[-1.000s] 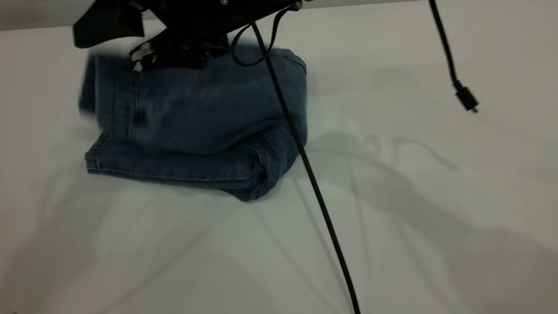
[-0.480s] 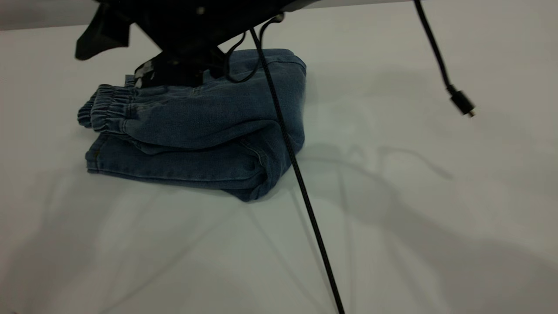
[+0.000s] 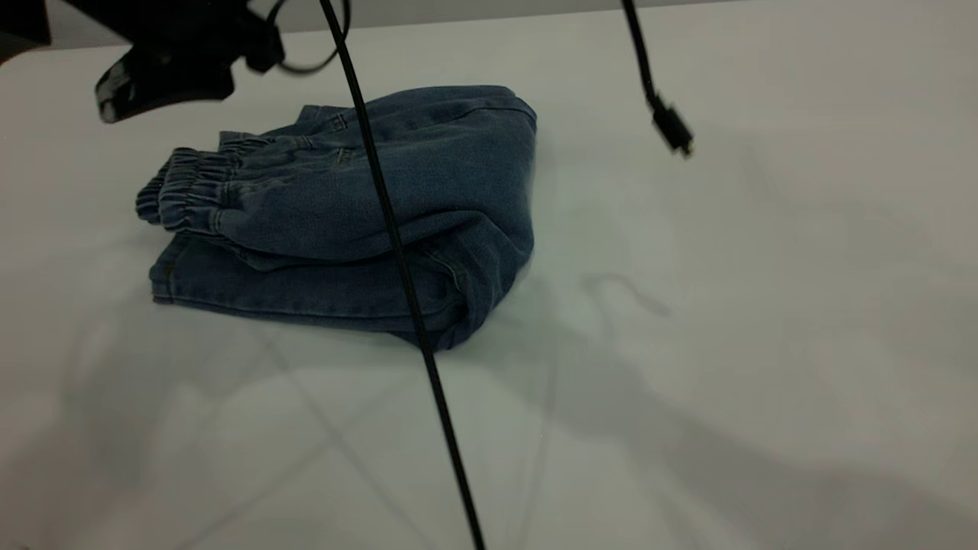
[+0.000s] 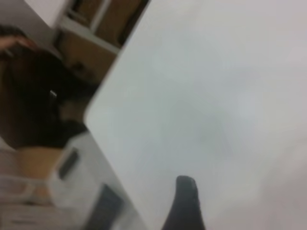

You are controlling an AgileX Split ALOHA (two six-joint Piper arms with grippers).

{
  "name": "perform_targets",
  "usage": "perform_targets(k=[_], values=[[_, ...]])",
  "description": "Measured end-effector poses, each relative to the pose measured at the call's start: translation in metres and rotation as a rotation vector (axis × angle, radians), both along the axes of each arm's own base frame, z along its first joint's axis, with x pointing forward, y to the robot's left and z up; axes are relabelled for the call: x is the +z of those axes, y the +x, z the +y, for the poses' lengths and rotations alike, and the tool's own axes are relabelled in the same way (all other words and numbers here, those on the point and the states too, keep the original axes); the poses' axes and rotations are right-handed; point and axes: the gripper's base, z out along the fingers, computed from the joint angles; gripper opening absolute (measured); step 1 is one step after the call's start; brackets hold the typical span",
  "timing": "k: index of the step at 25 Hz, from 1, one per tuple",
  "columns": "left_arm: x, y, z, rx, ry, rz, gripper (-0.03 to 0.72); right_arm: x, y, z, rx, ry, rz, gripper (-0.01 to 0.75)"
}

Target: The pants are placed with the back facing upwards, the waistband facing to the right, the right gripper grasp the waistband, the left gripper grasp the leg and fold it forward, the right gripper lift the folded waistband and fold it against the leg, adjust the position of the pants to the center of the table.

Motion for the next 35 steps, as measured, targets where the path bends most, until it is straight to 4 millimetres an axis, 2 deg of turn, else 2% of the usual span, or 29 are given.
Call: perform_targets(k=[3, 8, 12, 17, 21, 27, 35], values=[[0.01, -0.01, 0.004, 0.005, -0.029, -0.028, 0.394, 0.005, -0.001, -0.003, 0.043, -0.131, 0.015, 0.512], [0.017, -0.017, 0.007, 0.005, -0.058, -0.046, 0.384, 0.004, -0.013, -0.002, 0.045, -0.419, 0.03, 0.51], [0.019, -0.02, 0.008, -0.002, -0.093, -0.05, 0.381, -0.013, 0.005, -0.017, -0.12, -0.599, -0.016, 0.51], [0.019, -0.02, 0.008, -0.002, -0.097, -0.049, 0.381, -0.027, 0.033, -0.006, -0.287, -0.543, -0.134, 0.501], [0.019, -0.02, 0.008, -0.002, -0.098, -0.048, 0.381, -0.044, 0.046, 0.003, -0.35, -0.513, -0.115, 0.488], [0.019, -0.02, 0.008, -0.002, -0.098, -0.048, 0.379, -0.081, 0.049, 0.004, -0.415, -0.584, 0.02, 0.486], [0.019, -0.02, 0.007, -0.005, -0.098, -0.049, 0.379, -0.117, 0.05, 0.005, -0.478, -0.588, 0.082, 0.486]])
